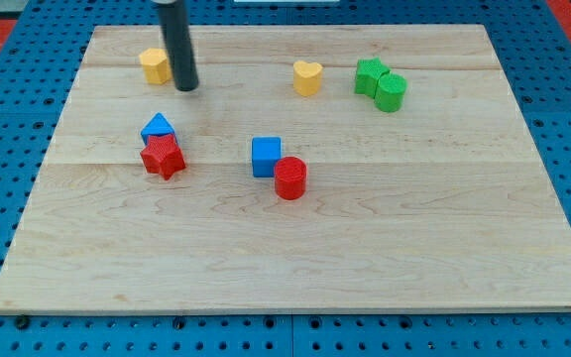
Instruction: Move the heart to the right of the hexagon
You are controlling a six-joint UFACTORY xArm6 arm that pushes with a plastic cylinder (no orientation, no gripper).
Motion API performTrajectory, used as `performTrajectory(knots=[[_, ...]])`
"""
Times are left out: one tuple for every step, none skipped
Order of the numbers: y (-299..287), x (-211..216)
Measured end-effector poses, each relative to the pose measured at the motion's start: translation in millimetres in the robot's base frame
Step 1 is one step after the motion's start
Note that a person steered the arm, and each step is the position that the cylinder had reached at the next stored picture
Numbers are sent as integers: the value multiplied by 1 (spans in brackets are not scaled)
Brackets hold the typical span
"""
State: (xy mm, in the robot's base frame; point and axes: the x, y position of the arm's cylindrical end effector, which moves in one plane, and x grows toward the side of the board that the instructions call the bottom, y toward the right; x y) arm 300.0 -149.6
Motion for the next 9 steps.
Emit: performTrajectory(knots=[[-2,-25],[115,-32],[214,-27],[206,24],[188,52],[99,39],[50,-6],[65,-37],[81,-38]])
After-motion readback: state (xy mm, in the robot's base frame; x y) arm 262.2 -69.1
